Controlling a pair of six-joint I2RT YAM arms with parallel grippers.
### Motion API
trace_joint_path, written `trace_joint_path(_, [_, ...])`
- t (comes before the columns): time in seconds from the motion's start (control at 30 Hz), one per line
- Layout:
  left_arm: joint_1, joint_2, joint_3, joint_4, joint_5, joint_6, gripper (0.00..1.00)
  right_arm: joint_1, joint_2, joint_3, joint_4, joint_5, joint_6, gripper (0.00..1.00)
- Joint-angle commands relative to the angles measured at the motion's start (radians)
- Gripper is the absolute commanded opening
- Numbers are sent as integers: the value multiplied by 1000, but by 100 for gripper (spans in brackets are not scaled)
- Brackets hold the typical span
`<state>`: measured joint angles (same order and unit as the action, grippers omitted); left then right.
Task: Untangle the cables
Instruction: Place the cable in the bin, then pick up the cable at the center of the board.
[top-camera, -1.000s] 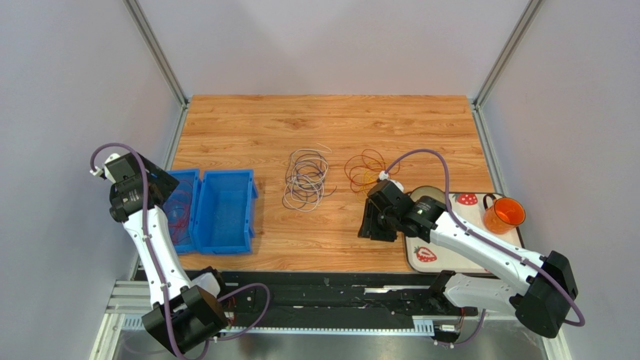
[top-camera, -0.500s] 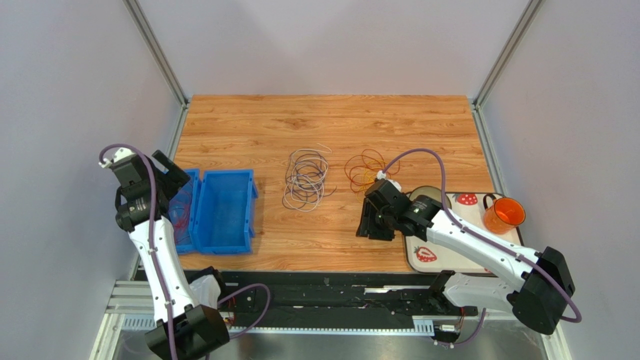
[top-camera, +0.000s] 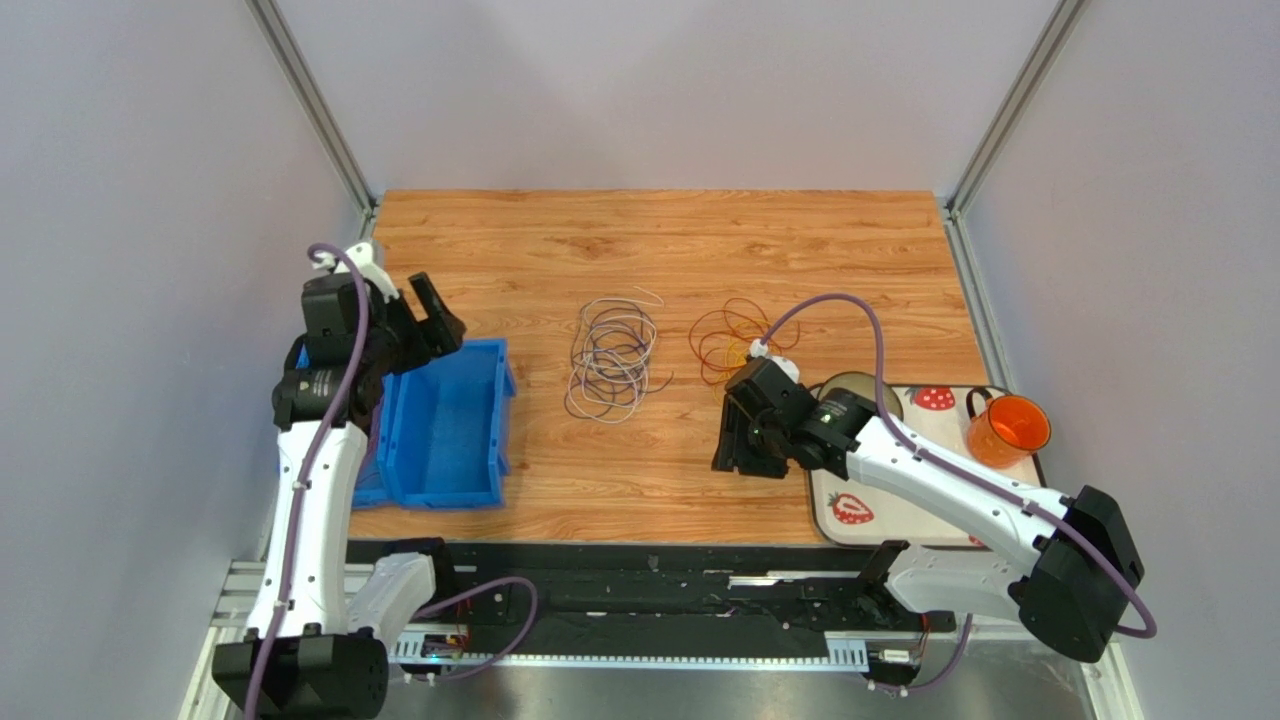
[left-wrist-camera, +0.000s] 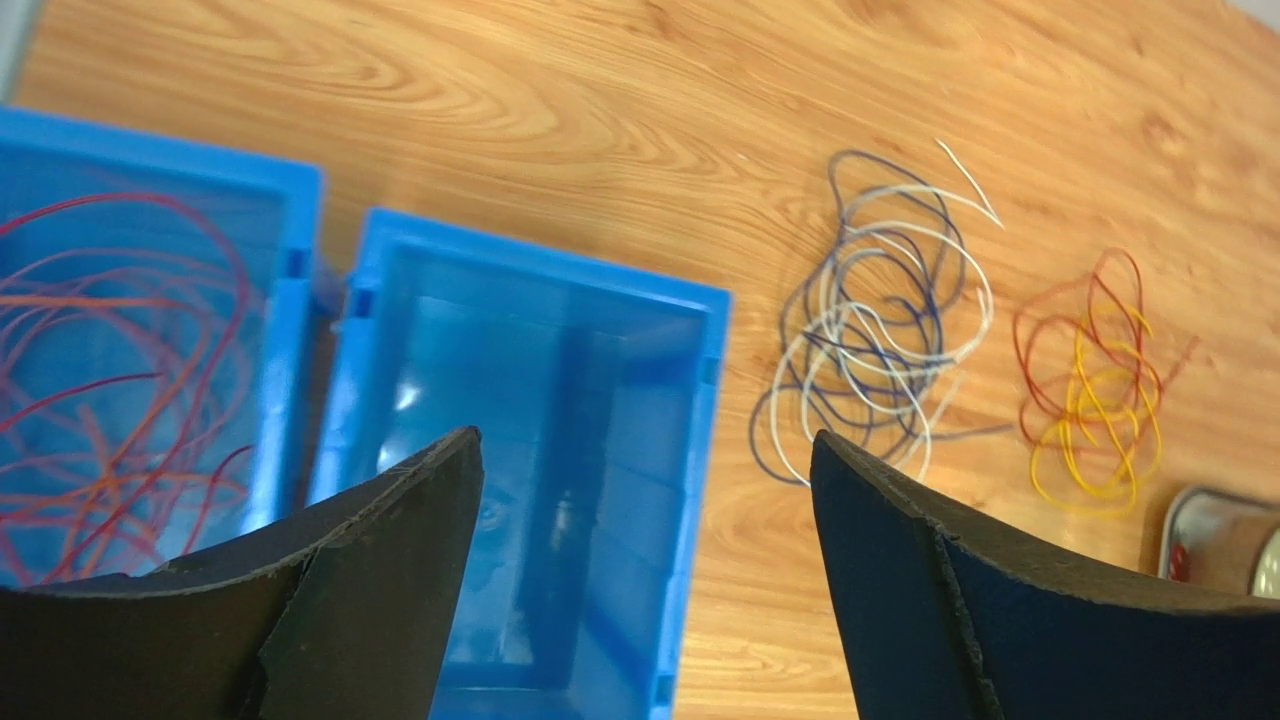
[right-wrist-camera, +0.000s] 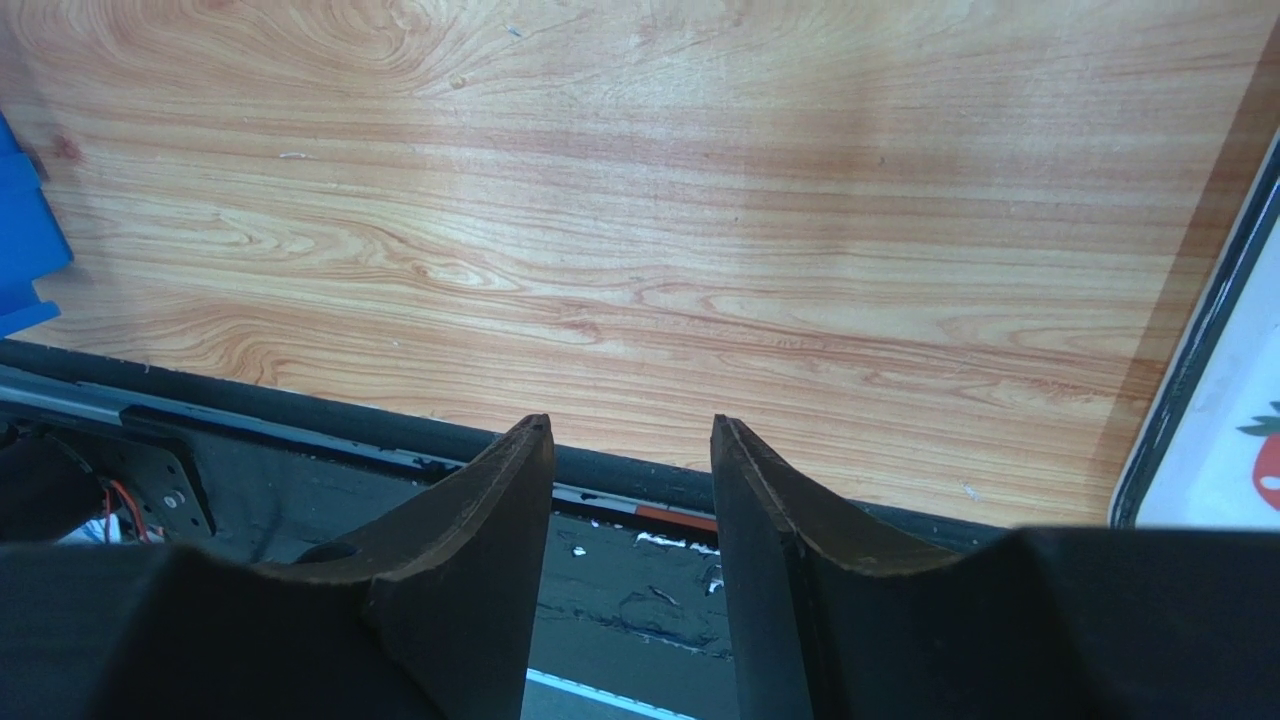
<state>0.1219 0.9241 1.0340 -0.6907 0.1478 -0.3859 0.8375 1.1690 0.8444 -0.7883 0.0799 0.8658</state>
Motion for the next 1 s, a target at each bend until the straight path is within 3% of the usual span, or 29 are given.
trace_joint_path(0.0, [-108,36,66,45,21,22,88,3,-8,30,38,37,-48,48])
trace_joint_path(0.57, [-560,354,224,115,-145,10,85,-173,70,166,27,8,-206,49])
trace_joint_path(0.97, [-702,613,374,140,-191,10,82,-284,147,217,31,-32,-251,48])
